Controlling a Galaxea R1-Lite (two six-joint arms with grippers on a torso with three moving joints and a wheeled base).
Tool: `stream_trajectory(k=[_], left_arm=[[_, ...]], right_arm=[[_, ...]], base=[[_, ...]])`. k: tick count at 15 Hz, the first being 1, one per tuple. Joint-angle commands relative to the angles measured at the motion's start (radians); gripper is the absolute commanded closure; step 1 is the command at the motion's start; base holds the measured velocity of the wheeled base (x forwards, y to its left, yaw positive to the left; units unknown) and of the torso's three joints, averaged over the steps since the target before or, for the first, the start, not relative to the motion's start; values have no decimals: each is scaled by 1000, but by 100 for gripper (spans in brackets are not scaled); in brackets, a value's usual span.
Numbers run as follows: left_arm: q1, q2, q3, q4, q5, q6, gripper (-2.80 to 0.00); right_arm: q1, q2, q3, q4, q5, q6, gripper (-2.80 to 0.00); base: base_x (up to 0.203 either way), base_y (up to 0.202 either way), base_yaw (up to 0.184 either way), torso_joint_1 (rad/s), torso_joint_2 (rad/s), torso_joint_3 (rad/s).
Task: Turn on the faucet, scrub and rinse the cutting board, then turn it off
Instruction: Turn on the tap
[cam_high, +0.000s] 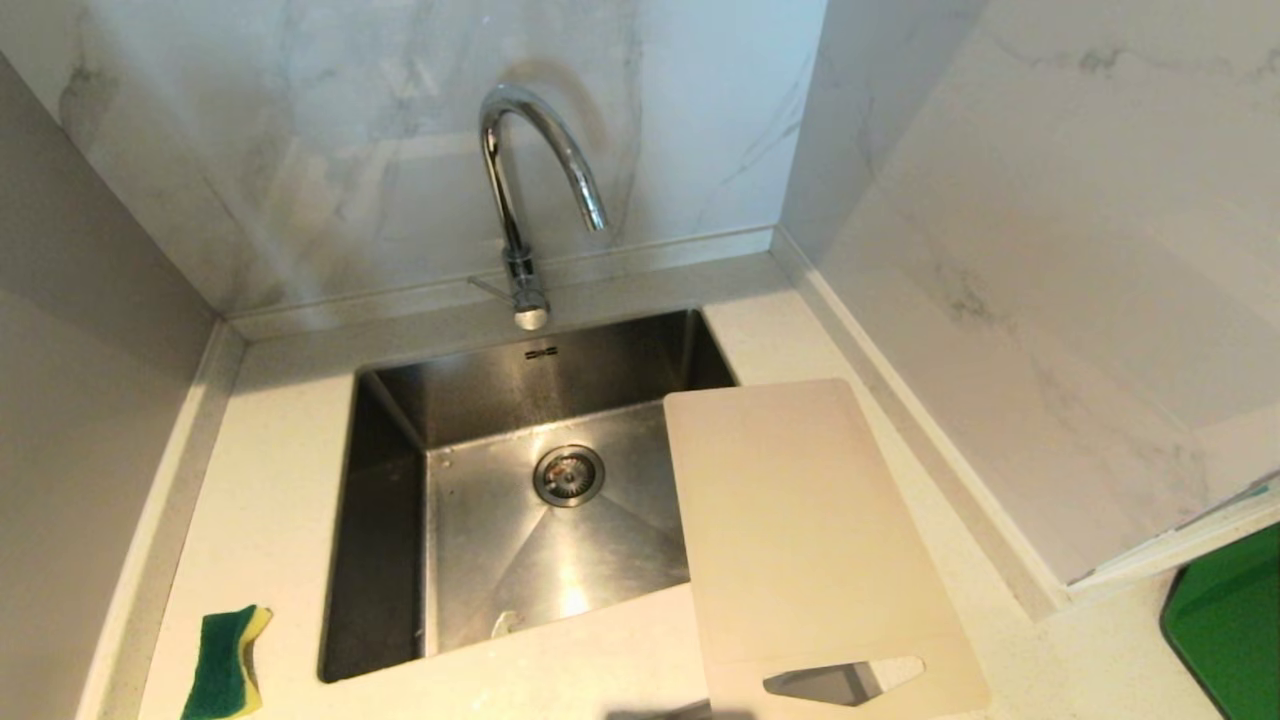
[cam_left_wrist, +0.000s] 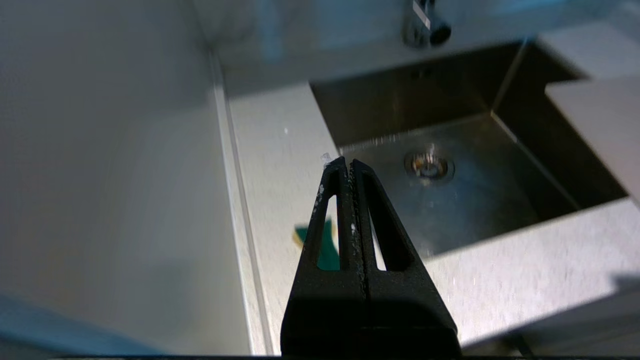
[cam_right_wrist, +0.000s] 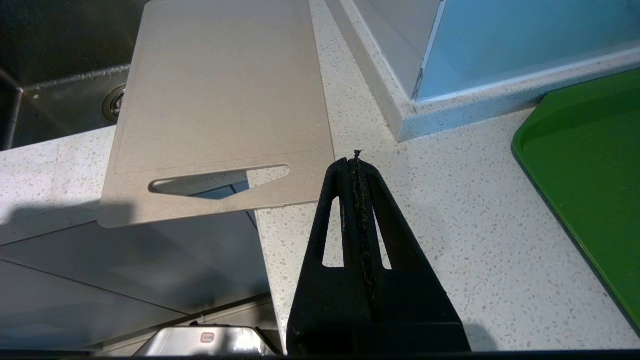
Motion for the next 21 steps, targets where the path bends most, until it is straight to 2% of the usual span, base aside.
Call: stream_trajectory(k=[1, 8, 11, 14, 17, 21], left_arm=[[0, 182, -163, 10, 0, 27, 0], [2, 532, -584, 17, 0, 116, 0], [12, 647, -655, 24, 4, 147, 0], [14, 738, -708, 20, 7, 152, 0], [12, 846, -834, 31, 7, 155, 0], [-15, 983, -970, 130, 7, 160, 0]], right_arm=[[0, 0, 0, -1, 1, -4, 0], [0, 0, 0, -4, 2, -21, 0], [0, 0, 0, -4, 2, -21, 0], [0, 0, 0, -4, 2, -21, 0], [0, 0, 0, -4, 2, -21, 0], [0, 0, 0, -4, 2, -21, 0]], base=[[0, 0, 0, 0, 0, 0], [0, 0, 0, 0, 0, 0], [0, 0, 0, 0, 0, 0], [0, 0, 0, 0, 0, 0], [0, 0, 0, 0, 0, 0], [0, 0, 0, 0, 0, 0]])
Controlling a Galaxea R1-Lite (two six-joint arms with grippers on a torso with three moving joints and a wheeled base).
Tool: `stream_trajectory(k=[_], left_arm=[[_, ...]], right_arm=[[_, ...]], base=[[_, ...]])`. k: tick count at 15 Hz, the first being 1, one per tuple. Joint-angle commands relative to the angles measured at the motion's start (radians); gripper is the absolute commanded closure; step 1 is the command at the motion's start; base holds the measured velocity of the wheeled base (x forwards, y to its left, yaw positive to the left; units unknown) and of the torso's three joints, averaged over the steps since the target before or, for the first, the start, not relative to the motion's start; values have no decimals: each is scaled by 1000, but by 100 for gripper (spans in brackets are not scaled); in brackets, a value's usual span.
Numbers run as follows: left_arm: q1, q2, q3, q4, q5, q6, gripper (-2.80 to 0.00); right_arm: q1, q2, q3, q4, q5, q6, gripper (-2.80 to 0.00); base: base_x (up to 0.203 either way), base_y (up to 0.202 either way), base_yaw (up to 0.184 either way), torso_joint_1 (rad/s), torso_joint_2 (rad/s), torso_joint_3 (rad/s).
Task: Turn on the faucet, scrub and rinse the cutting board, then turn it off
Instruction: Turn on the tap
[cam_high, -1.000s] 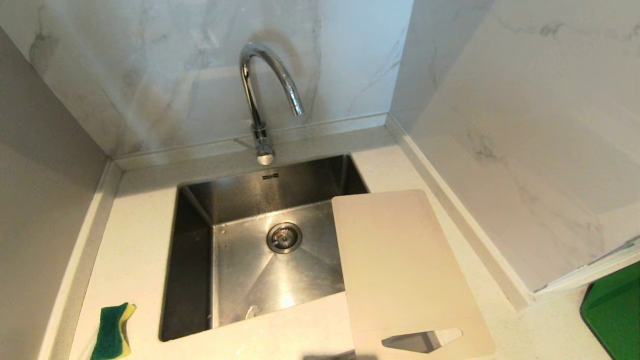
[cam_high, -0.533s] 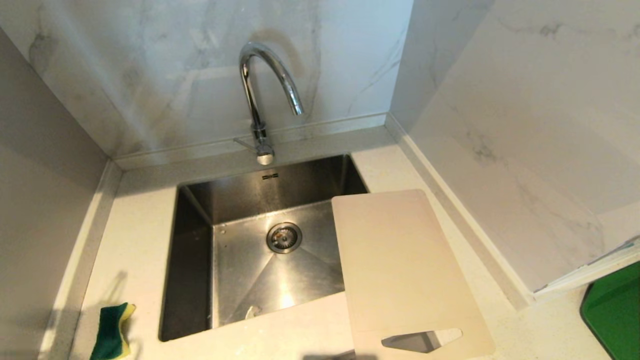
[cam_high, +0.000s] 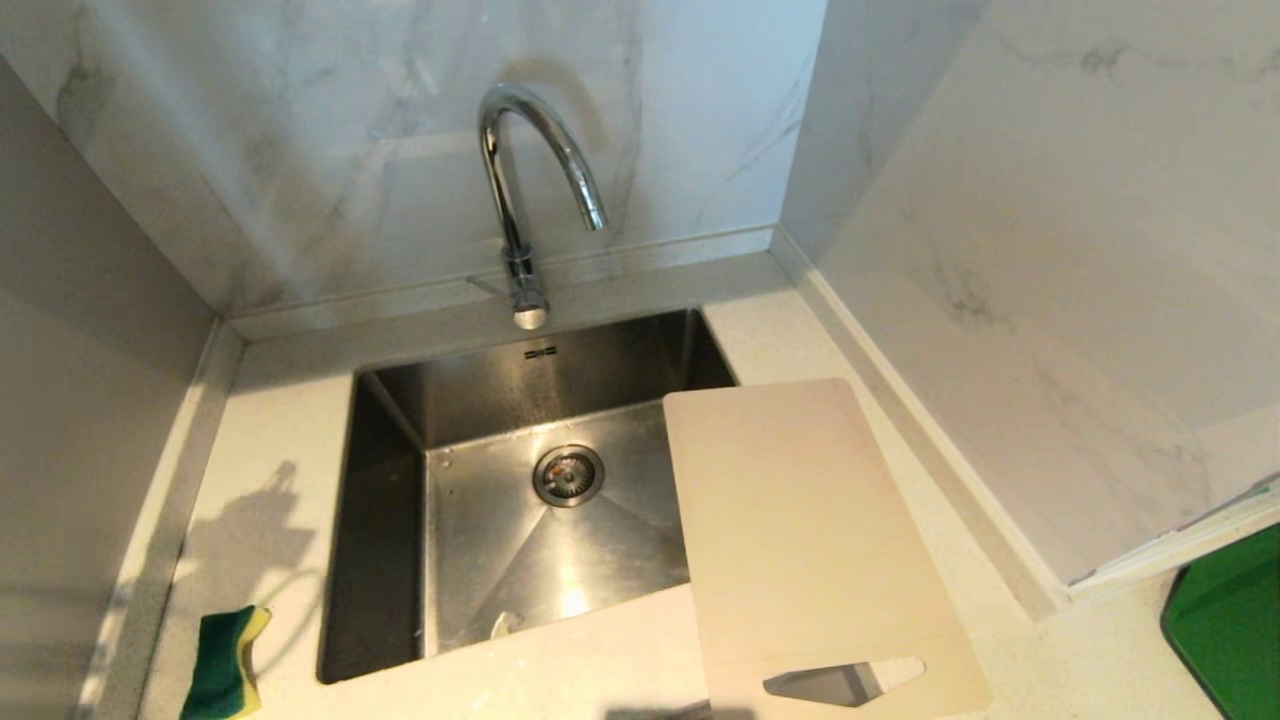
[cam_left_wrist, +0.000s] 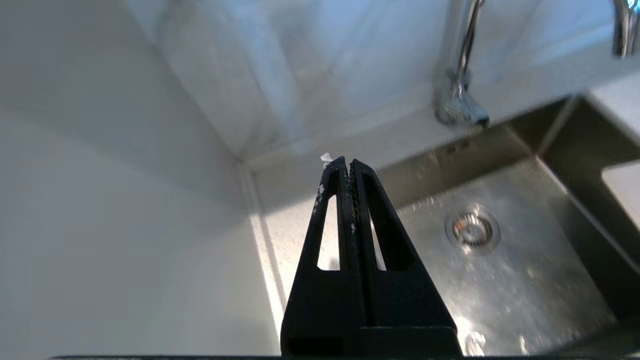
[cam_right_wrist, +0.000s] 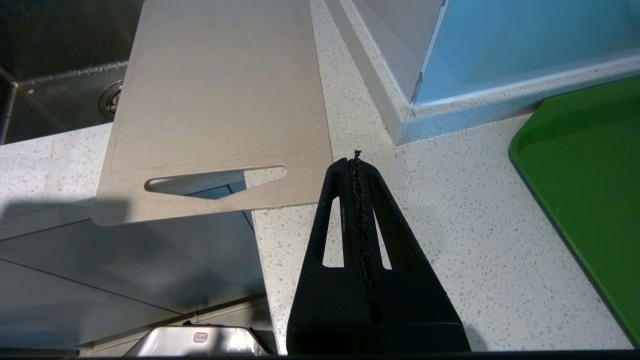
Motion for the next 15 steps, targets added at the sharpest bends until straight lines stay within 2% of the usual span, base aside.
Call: stream_trajectory(k=[1, 5, 10, 12, 15], left_arm=[[-7, 130, -94, 42, 0, 0, 0], [-60, 318, -322, 143, 14, -5, 0], [-199, 509, -475, 184, 136, -22, 0], [-231, 563, -505, 183, 146, -72, 0], [-254, 643, -567, 190, 151, -184, 0]], right_arm=[[0, 0, 0, -1, 0, 0, 0], [0, 0, 0, -1, 0, 0, 0], [0, 0, 0, -1, 0, 0, 0], [0, 0, 0, -1, 0, 0, 0], [0, 0, 0, -1, 0, 0, 0]], base=[[0, 0, 0, 0, 0, 0], [0, 0, 0, 0, 0, 0], [0, 0, 0, 0, 0, 0], [0, 0, 0, 0, 0, 0], [0, 0, 0, 0, 0, 0]])
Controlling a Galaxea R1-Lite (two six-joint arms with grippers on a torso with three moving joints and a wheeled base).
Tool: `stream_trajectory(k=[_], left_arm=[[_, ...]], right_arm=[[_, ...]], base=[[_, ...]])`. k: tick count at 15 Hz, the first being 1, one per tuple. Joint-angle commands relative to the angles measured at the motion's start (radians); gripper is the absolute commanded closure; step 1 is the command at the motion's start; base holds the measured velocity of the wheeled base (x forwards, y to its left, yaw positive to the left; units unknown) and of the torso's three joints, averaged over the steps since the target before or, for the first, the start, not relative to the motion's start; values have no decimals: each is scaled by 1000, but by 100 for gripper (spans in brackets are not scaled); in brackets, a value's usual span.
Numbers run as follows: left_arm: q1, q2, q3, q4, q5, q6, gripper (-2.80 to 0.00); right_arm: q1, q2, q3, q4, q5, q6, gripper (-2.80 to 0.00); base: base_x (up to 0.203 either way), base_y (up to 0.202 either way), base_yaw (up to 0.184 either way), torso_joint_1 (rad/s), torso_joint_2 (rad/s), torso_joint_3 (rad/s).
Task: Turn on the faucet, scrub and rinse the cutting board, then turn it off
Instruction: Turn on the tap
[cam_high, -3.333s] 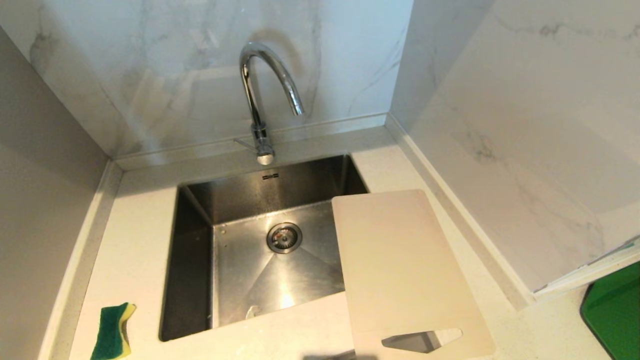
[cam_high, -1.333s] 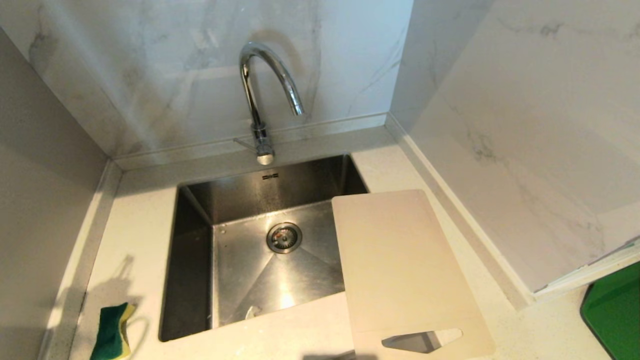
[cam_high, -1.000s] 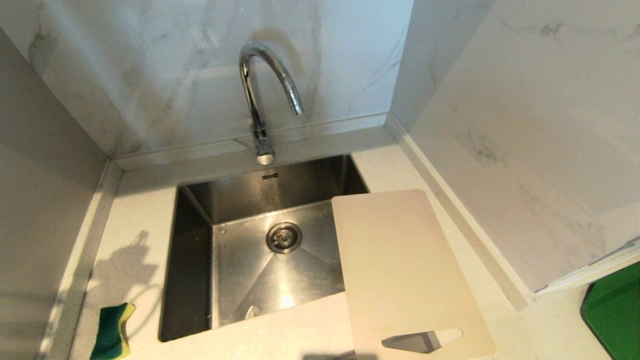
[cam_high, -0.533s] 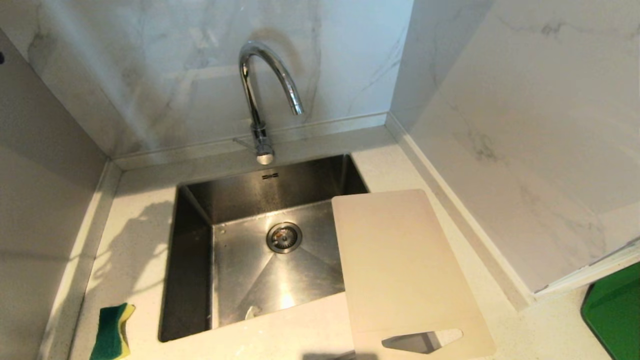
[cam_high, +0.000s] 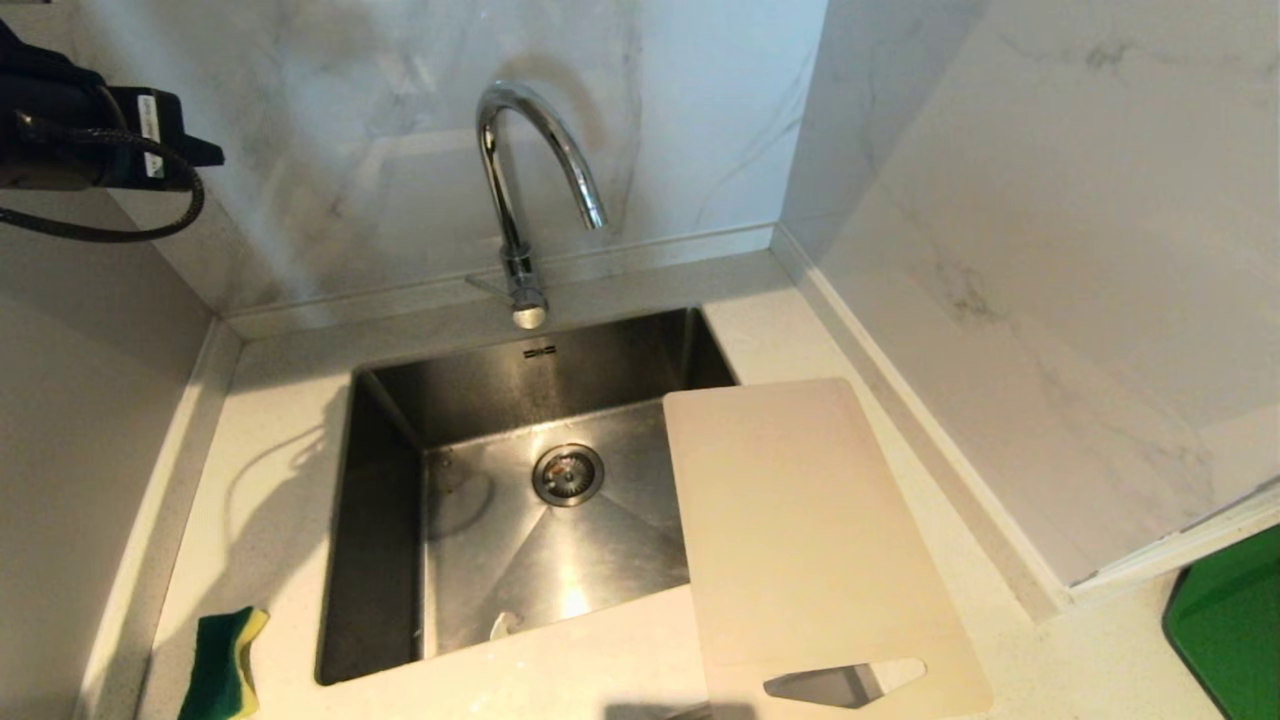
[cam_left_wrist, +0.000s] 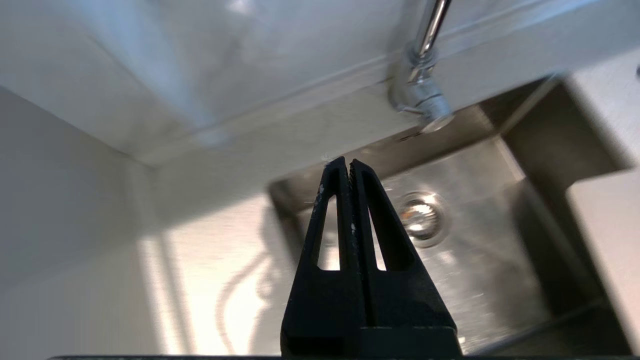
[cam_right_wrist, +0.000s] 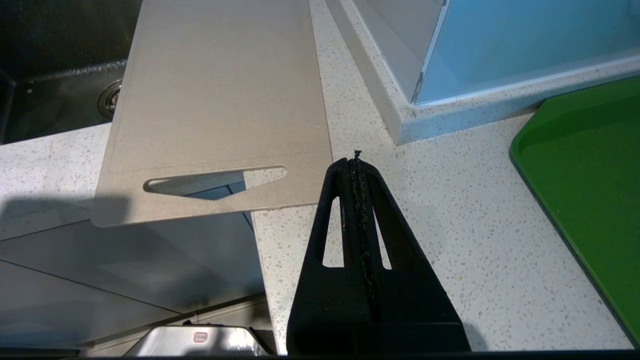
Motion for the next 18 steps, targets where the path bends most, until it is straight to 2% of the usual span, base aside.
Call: stream_trajectory(k=[1, 5, 11, 14, 18], left_arm=[[-31, 95, -54, 4, 5, -66, 0], [-77, 197, -114, 3, 31, -183, 0], [-82, 312, -172, 1, 36, -316, 0], [-82, 359, -174, -3, 35, -360, 0], [-100, 405, -178, -26, 36, -365, 0]], right_arm=[[0, 0, 0, 0, 0, 0, 0], [0, 0, 0, 0, 0, 0, 0], [0, 0, 0, 0, 0, 0, 0], [0, 0, 0, 0, 0, 0, 0], [0, 0, 0, 0, 0, 0, 0]], base=[[0, 0, 0, 0, 0, 0], [0, 0, 0, 0, 0, 0], [0, 0, 0, 0, 0, 0], [0, 0, 0, 0, 0, 0], [0, 0, 0, 0, 0, 0]])
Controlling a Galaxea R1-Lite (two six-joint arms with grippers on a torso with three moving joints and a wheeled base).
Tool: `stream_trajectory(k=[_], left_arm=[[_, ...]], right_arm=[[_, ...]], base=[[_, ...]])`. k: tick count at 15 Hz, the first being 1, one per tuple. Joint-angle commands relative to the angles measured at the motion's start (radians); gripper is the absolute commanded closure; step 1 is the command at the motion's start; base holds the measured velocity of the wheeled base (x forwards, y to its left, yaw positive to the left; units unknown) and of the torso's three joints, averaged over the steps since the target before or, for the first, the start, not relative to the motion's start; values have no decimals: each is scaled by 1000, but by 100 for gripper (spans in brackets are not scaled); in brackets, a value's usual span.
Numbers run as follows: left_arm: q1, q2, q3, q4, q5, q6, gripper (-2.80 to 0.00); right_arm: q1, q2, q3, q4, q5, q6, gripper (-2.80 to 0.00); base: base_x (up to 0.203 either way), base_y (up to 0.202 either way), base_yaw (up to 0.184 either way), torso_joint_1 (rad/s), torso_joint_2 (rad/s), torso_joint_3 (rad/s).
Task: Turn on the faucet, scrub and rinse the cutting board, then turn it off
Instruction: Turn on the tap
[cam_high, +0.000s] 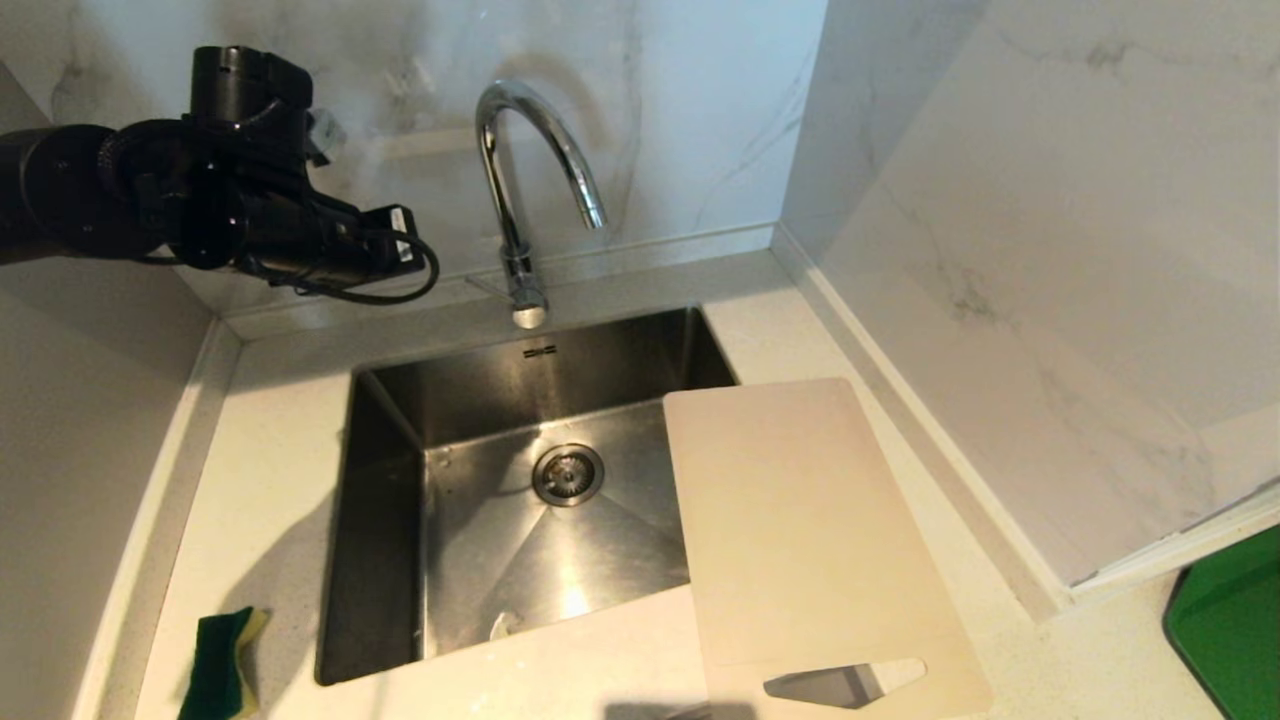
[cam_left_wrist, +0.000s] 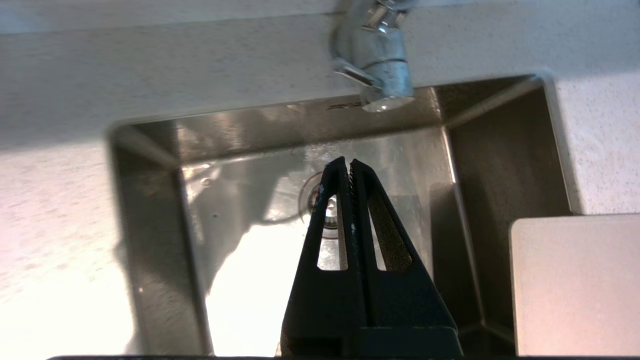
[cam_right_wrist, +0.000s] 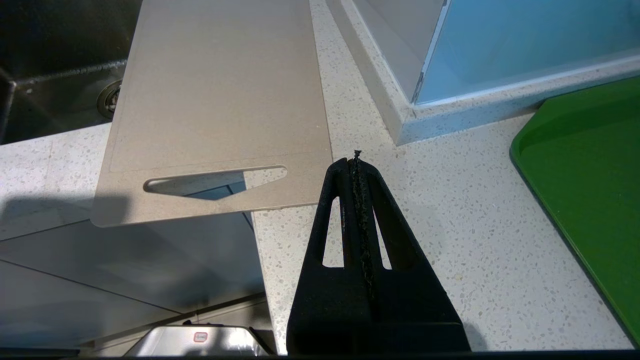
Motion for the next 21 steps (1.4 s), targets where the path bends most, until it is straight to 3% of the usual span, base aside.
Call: stream_trajectory(k=[1, 2, 3, 6, 9, 16, 18, 21], left_arm=[[-13, 43, -1, -25, 8, -7, 0], [-16, 56, -2, -37, 14, -22, -1], [-18, 67, -3, -48, 15, -41, -280], [-31, 95, -3, -54, 17, -133, -280], [-54, 85, -3, -50, 28, -159, -280], [-79, 112, -7, -70, 214, -167, -280], [-86, 135, -7, -130, 258, -216, -280], [-99, 164, -7, -220, 288, -233, -280]], right_arm=[[0, 0, 0, 0, -1, 0, 0], [0, 0, 0, 0, -1, 0, 0], [0, 0, 0, 0, -1, 0, 0], [0, 0, 0, 0, -1, 0, 0], [0, 0, 0, 0, -1, 0, 0], [0, 0, 0, 0, -1, 0, 0], [0, 0, 0, 0, -1, 0, 0], [0, 0, 0, 0, -1, 0, 0]], base=[[0, 0, 0, 0, 0, 0], [0, 0, 0, 0, 0, 0], [0, 0, 0, 0, 0, 0], [0, 0, 0, 0, 0, 0], [0, 0, 0, 0, 0, 0], [0, 0, 0, 0, 0, 0], [0, 0, 0, 0, 0, 0], [0, 0, 0, 0, 0, 0]])
